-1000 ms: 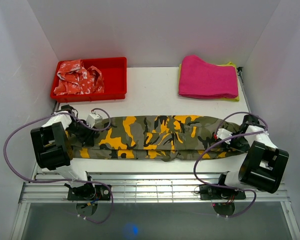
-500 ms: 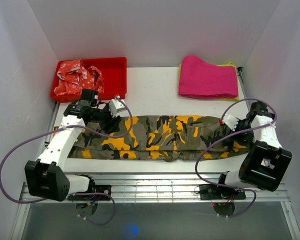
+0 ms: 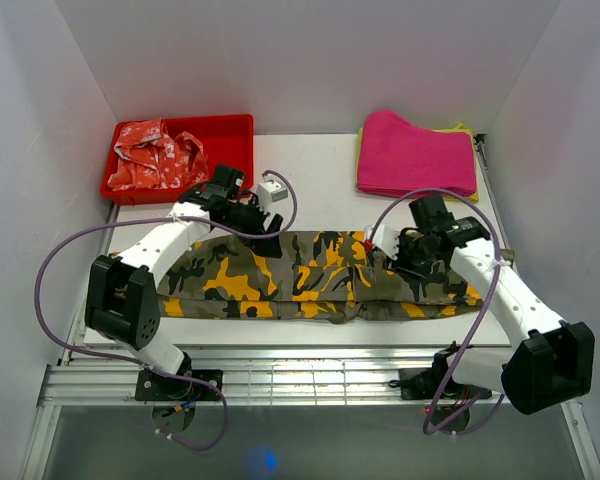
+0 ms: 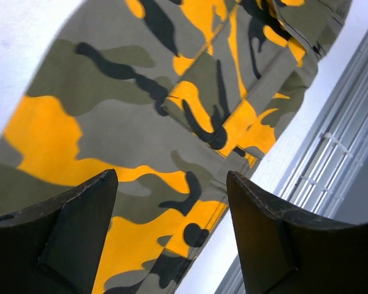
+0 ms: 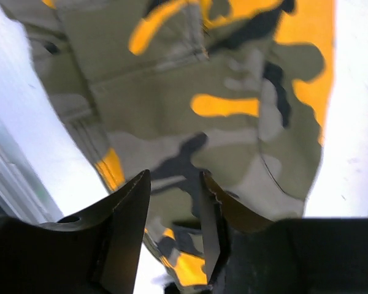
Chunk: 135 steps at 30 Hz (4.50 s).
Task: Fold and stack the trousers
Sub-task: Fold the trousers
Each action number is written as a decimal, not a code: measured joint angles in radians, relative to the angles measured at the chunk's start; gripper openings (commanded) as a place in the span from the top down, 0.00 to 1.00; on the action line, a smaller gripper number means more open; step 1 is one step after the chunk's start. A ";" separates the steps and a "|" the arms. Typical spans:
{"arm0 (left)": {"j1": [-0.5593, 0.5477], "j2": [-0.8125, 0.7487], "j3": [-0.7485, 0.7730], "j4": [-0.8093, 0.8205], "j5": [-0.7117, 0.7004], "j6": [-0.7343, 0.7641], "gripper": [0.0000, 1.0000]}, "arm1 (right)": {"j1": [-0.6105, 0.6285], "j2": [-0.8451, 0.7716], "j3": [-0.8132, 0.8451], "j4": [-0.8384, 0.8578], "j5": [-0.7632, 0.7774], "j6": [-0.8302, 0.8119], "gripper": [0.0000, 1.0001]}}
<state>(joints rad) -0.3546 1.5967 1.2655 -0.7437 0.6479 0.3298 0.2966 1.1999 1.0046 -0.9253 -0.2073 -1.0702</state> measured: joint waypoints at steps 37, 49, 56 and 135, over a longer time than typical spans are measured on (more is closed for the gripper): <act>-0.244 0.084 0.080 0.211 -0.052 -0.076 0.21 | 0.032 0.192 0.182 0.162 -0.002 0.358 0.55; -0.571 0.130 0.015 0.341 -0.232 0.051 0.28 | -0.087 0.689 0.595 -0.016 -0.181 0.378 0.39; -0.652 0.293 0.034 0.385 -0.303 0.042 0.30 | -0.100 0.774 0.628 -0.062 -0.196 0.395 0.33; -0.338 0.772 0.430 0.797 0.381 -0.909 0.66 | 0.281 0.135 -0.261 0.442 0.232 0.211 0.30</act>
<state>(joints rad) -0.6926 2.3688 1.6951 0.0536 1.0290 -0.5797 0.5777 1.3354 0.7441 -0.4831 0.0250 -0.8589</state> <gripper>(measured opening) 0.398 0.684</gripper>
